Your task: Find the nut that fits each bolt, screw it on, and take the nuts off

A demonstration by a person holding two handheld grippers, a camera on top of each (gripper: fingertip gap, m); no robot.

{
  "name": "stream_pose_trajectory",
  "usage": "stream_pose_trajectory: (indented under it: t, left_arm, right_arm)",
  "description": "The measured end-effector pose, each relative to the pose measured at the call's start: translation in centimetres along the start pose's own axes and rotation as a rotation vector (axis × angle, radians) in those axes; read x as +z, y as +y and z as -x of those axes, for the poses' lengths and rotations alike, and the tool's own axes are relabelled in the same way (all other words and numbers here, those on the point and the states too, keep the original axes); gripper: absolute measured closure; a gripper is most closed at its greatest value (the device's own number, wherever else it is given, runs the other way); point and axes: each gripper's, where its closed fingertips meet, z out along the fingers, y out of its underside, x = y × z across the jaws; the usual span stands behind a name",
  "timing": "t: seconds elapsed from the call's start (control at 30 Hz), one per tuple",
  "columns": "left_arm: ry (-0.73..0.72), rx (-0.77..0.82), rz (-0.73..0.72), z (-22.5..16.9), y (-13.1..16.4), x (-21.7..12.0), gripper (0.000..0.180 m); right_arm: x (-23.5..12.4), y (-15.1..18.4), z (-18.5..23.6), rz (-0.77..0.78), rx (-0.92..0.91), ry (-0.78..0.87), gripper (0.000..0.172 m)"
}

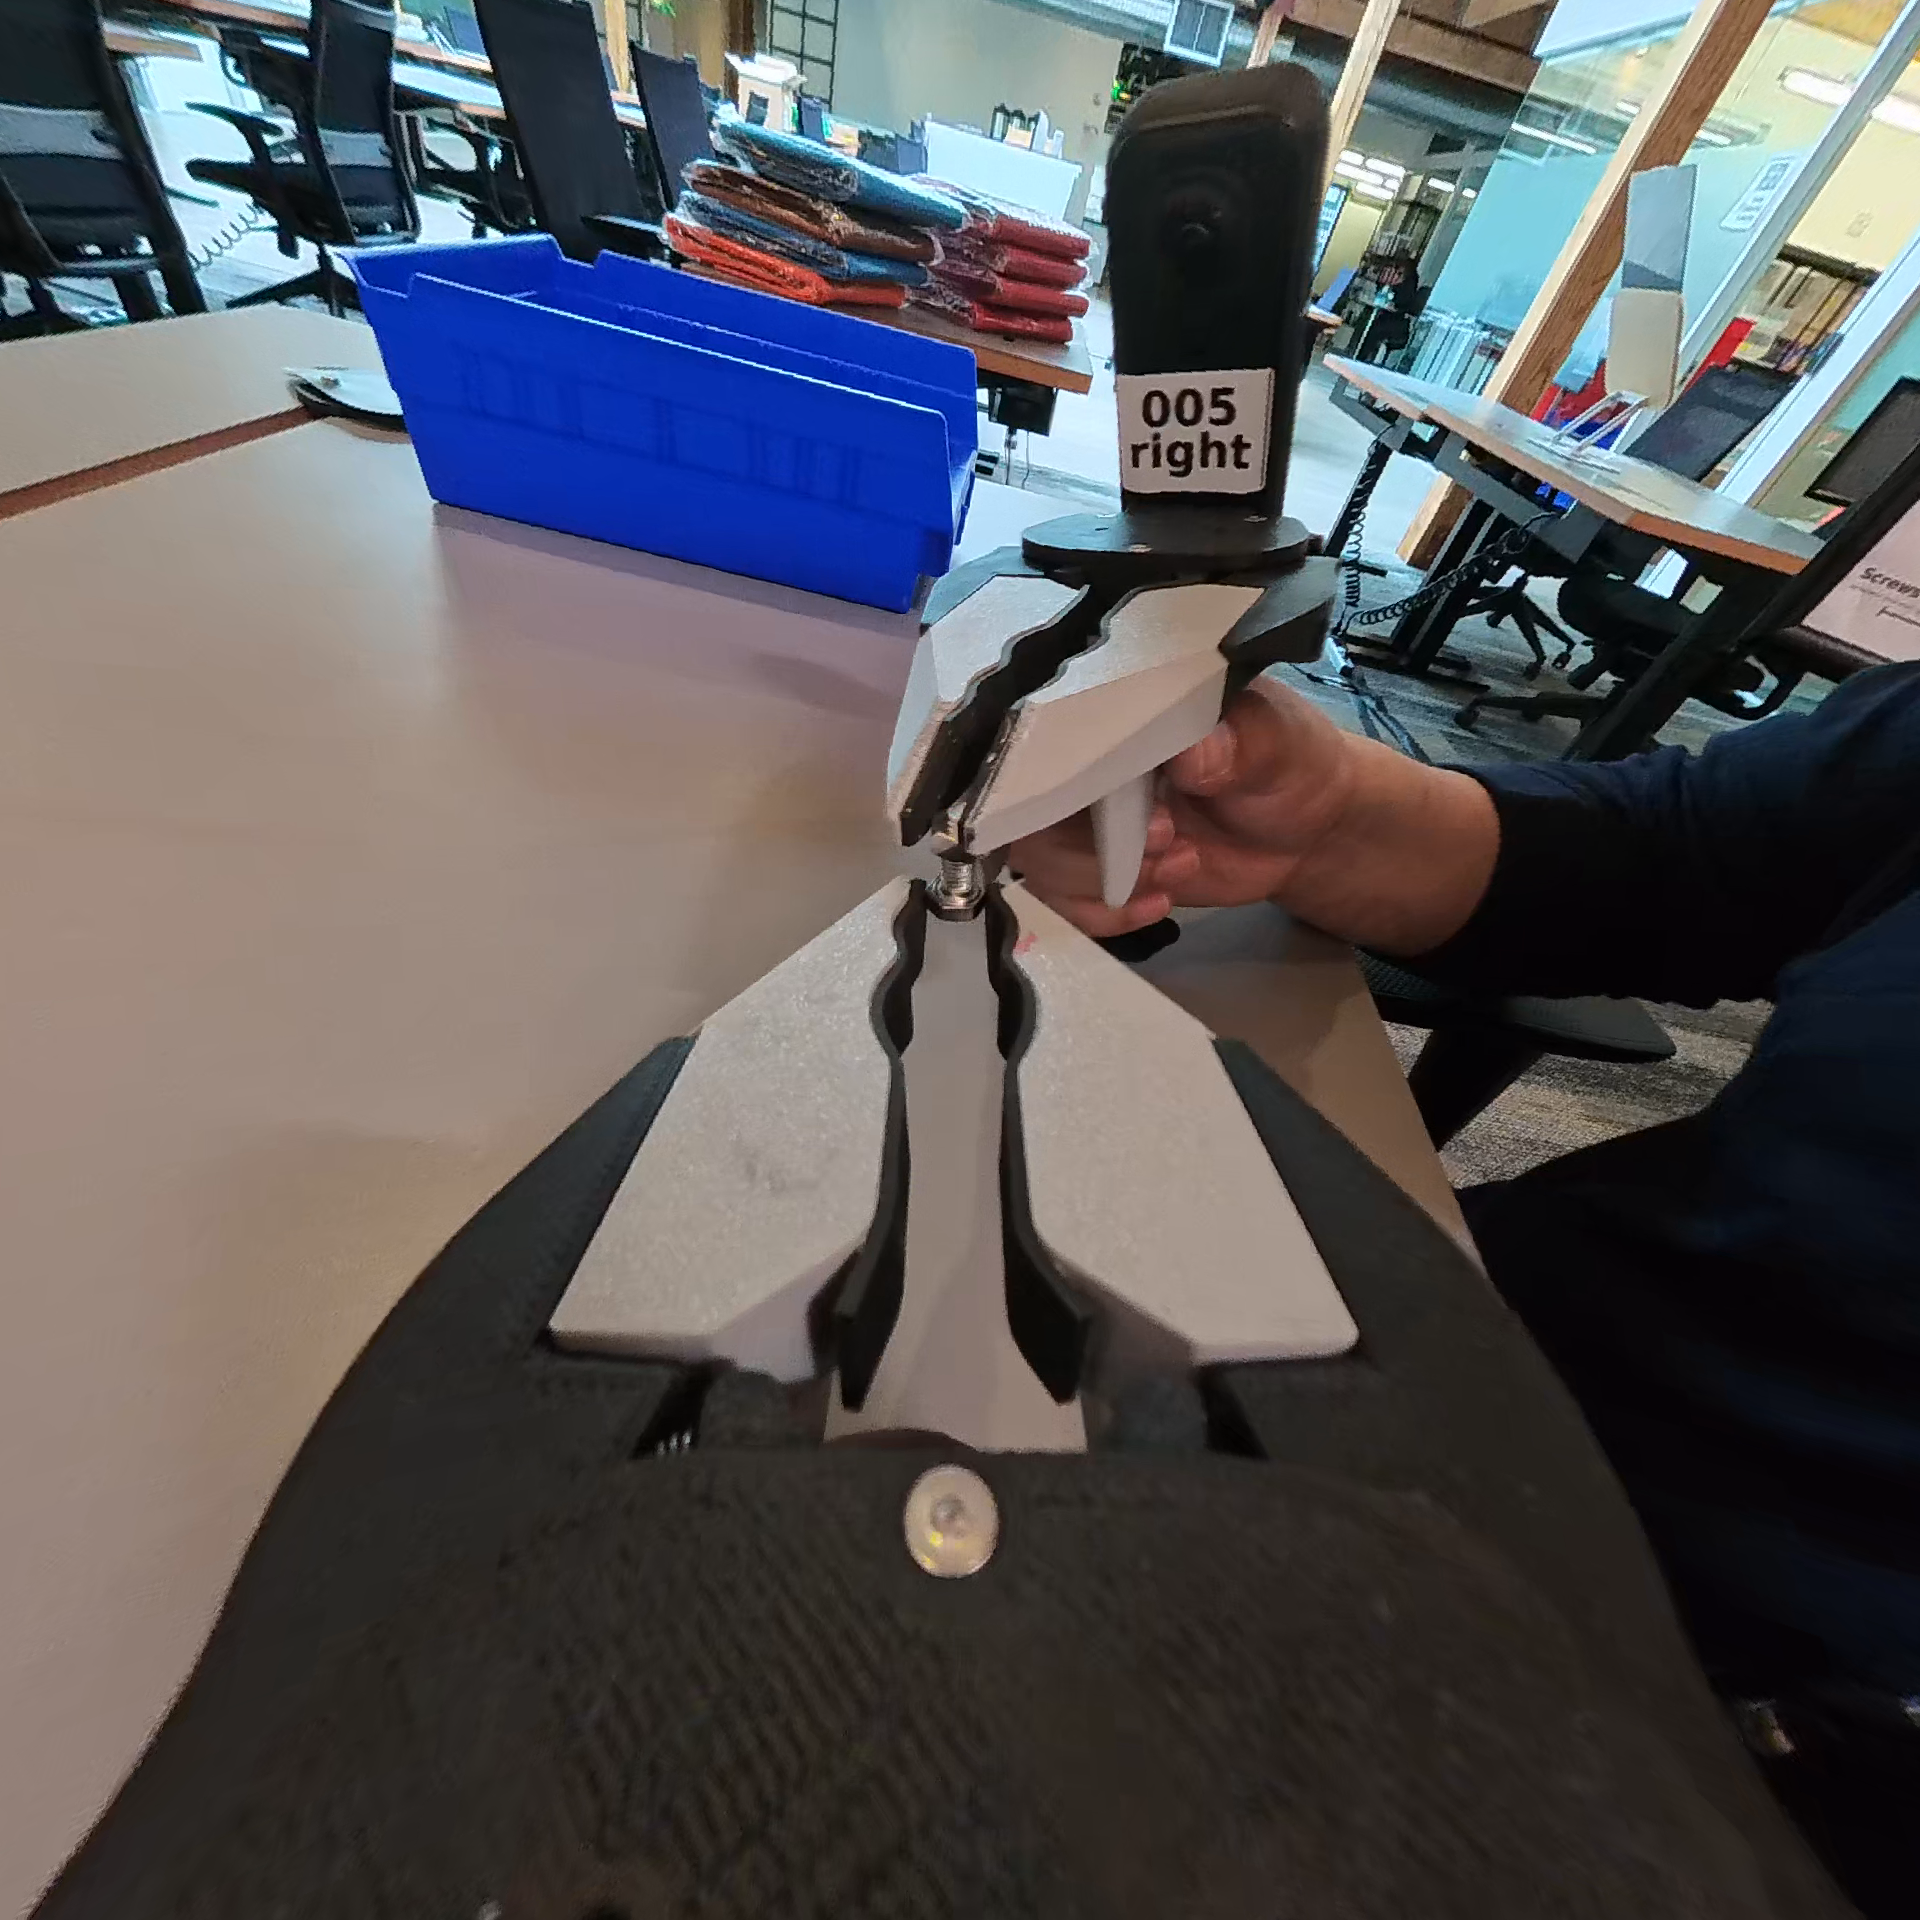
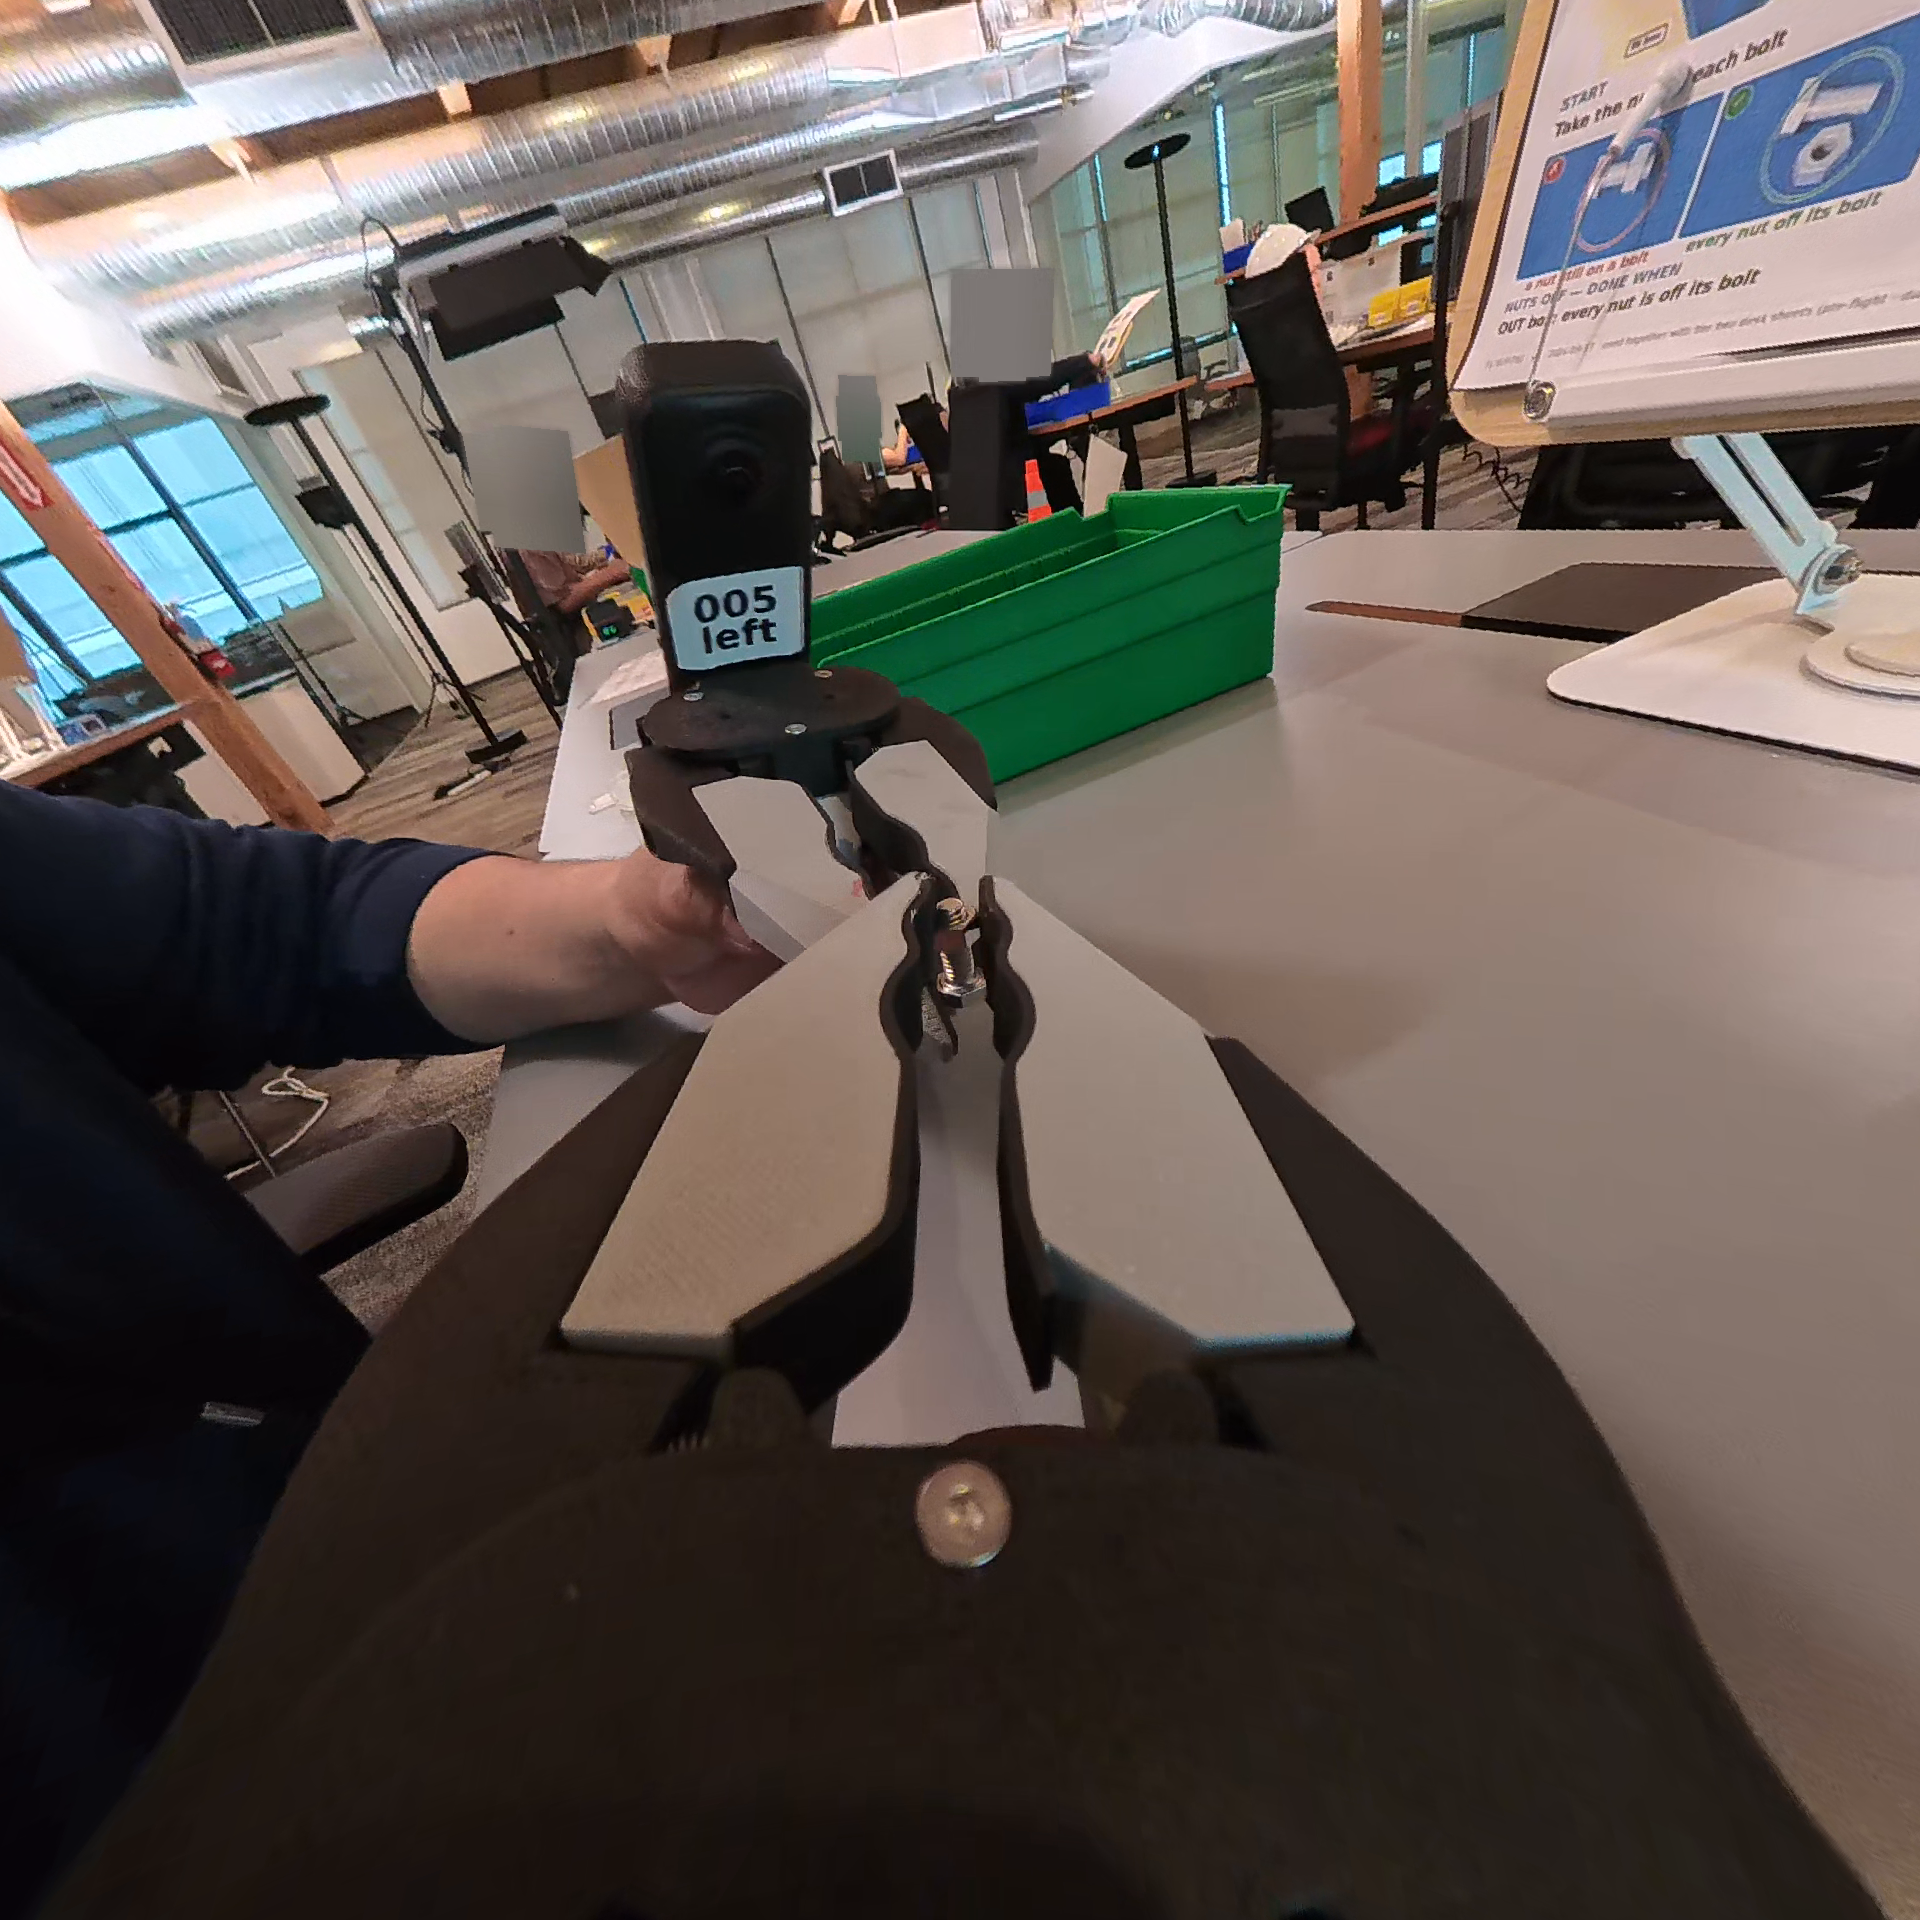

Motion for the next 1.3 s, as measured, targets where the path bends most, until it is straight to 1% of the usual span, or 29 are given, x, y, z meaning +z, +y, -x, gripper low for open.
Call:
stream_pose_trajectory:
  t: [0.2, 0.3, 0.4, 0.47, 0.67, 0.73, 0.77, 0.83, 0.87, 0.9, 0.93, 1.03, 1.07, 1.1, 1.17, 1.2, 1.23, 1.27, 1.3]
  left_arm:
    - [0.037, -0.044, -0.023, -0.3, -0.3, -0.2, 0.172]
    - [0.024, -0.021, -0.005, -0.1, -0.1, -0.3, 0.172]
    - [0.002, 0.021, -0.002, 0.0, -0.3, -0.5, 0.172]
    - [0.0, 0.032, 0.0, 0.0, -0.4, -0.6, 0.172]
    - [0.02, 0.041, 0.019, -0.5, -0.2, -0.4, 0.172]
    - [0.014, 0.041, 0.018, -0.4, -0.2, -0.4, 0.172]
    - [0.001, 0.039, 0.016, -0.2, -0.3, -0.5, 0.172]
    - [-0.015, 0.027, 0.012, 0.3, -0.5, -0.8, 0.172]
    - [-0.022, 0.019, 0.01, 0.5, -0.5, -0.9, 0.172]
    - [-0.019, 0.015, 0.01, 0.5, -0.5, -1.0, 0.172]
    - [-0.014, 0.013, 0.011, 0.5, -0.5, -1.0, 0.172]
    - [0.0, 0.013, 0.011, 0.1, -0.5, -0.8, 0.172]
    - [0.0, 0.015, 0.012, 0.0, -0.5, -0.7, 0.172]
    - [-0.002, 0.015, 0.013, 0.0, -0.4, -0.7, 0.172]
    - [0.0, 0.012, 0.018, 0.0, -0.4, -0.7, 0.172]
    - [-0.003, 0.011, 0.016, 0.0, -0.4, -0.7, 0.172]
    - [-0.01, 0.01, 0.013, 0.1, -0.5, -0.7, 0.172]
    - [-0.014, 0.008, 0.015, 0.3, -0.4, -0.8, 0.172]
    - [-0.009, 0.001, 0.014, 0.3, -0.4, -0.8, 0.172]
  right_arm:
    - [-0.1, -0.3, 0.3, -0.021, 0.003, -0.014, 0.167]
    - [-0.2, -0.2, 0.1, -0.009, -0.008, -0.007, 0.167]
    - [-0.5, -0.2, 0.2, 0.005, -0.017, -0.021, 0.155]
    - [-0.7, -0.1, 0.4, 0.016, -0.021, -0.038, 0.14]
    - [-0.2, -0.4, 1.4, 0.041, -0.027, -0.111, 0.131]
    - [0.0, -0.2, 2.2, 0.062, -0.019, -0.157, 0.133]
    - [-0.1, -0.1, 2.3, 0.065, -0.021, -0.155, 0.131]
    - [-0.7, -0.1, 2.0, 0.058, -0.044, -0.12, 0.133]
    - [-1.1, -0.2, 2.1, 0.051, -0.054, -0.124, 0.144]
    - [-1.4, -0.5, 2.2, 0.034, -0.054, -0.127, 0.147]
    - [-1.5, -0.8, 2.0, 0.024, -0.052, -0.116, 0.147]
    - [-0.6, -0.6, 0.4, 0.056, -0.049, -0.039, 0.138]
    - [-0.2, -0.5, 0.4, 0.065, -0.046, -0.044, 0.137]
    - [0.1, -0.4, 1.1, 0.067, -0.042, -0.088, 0.146]
    - [0.0, -0.3, 1.4, 0.069, -0.033, -0.1, 0.146]
    - [-0.4, -0.4, 1.2, 0.071, -0.038, -0.091, 0.151]
    - [-0.9, -0.6, 1.3, 0.056, -0.043, -0.101, 0.162]
    - [-1.3, -1.3, 1.4, 0.022, -0.034, -0.11, 0.165]
    - [-1.5, -1.8, 1.1, -0.008, -0.02, -0.095, 0.16]
